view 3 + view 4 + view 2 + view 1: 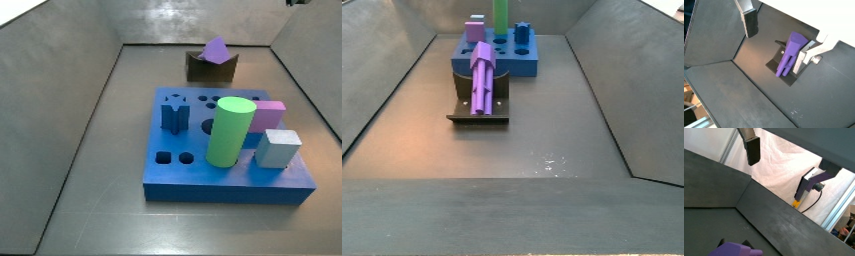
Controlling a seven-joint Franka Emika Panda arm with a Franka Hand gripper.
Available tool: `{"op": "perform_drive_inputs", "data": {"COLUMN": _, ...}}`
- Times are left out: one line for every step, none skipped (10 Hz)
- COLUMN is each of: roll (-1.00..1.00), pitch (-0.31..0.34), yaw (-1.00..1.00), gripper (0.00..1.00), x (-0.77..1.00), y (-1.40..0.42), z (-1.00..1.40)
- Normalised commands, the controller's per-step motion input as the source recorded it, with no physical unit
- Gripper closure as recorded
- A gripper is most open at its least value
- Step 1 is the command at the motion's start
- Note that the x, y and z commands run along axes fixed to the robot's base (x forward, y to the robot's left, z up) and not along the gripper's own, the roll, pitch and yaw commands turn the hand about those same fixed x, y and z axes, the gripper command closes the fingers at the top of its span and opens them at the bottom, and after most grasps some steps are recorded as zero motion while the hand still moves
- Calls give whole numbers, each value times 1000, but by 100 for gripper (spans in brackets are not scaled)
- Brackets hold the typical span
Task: Pick up the 3 prong object. Move up. Rotate the 3 prong object. Place the 3 prong object on the fixture. Regrasp the 3 prong object. Move to above the board. Insert the 3 prong object.
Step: Regrasp the 3 prong object.
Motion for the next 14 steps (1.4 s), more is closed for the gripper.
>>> {"op": "perform_drive_inputs", "data": {"roll": 180, "pitch": 28, "yaw": 239, "gripper": 0, "x": 397, "y": -67, "z": -23}}
{"op": "perform_drive_inputs", "data": {"roll": 175, "pitch": 18, "yaw": 211, "gripper": 0, "x": 401, "y": -68, "z": -23}}
{"op": "perform_drive_inputs", "data": {"roll": 174, "pitch": 12, "yaw": 185, "gripper": 0, "x": 400, "y": -66, "z": -17}}
{"op": "perform_drive_inputs", "data": {"roll": 178, "pitch": 7, "yaw": 151, "gripper": 0, "x": 392, "y": -65, "z": -16}}
{"op": "perform_drive_inputs", "data": {"roll": 179, "pitch": 9, "yaw": 129, "gripper": 0, "x": 386, "y": -63, "z": -18}}
{"op": "perform_drive_inputs", "data": {"roll": 175, "pitch": 14, "yaw": 113, "gripper": 0, "x": 382, "y": -60, "z": -21}}
{"op": "perform_drive_inputs", "data": {"roll": 168, "pitch": 24, "yaw": 100, "gripper": 0, "x": 376, "y": -57, "z": -25}}
{"op": "perform_drive_inputs", "data": {"roll": 159, "pitch": 34, "yaw": 90, "gripper": 0, "x": 368, "y": -57, "z": -27}}
{"op": "perform_drive_inputs", "data": {"roll": 154, "pitch": 39, "yaw": 89, "gripper": 0, "x": 364, "y": -58, "z": -28}}
{"op": "perform_drive_inputs", "data": {"roll": 146, "pitch": 48, "yaw": 90, "gripper": 0, "x": 356, "y": -57, "z": -29}}
{"op": "perform_drive_inputs", "data": {"roll": 143, "pitch": 54, "yaw": 91, "gripper": 0, "x": 351, "y": -56, "z": -29}}
{"op": "perform_drive_inputs", "data": {"roll": 140, "pitch": 57, "yaw": 92, "gripper": 0, "x": 348, "y": -56, "z": -29}}
{"op": "perform_drive_inputs", "data": {"roll": 138, "pitch": 60, "yaw": 94, "gripper": 0, "x": 346, "y": -54, "z": -28}}
{"op": "perform_drive_inputs", "data": {"roll": 138, "pitch": 62, "yaw": 94, "gripper": 0, "x": 345, "y": -53, "z": -28}}
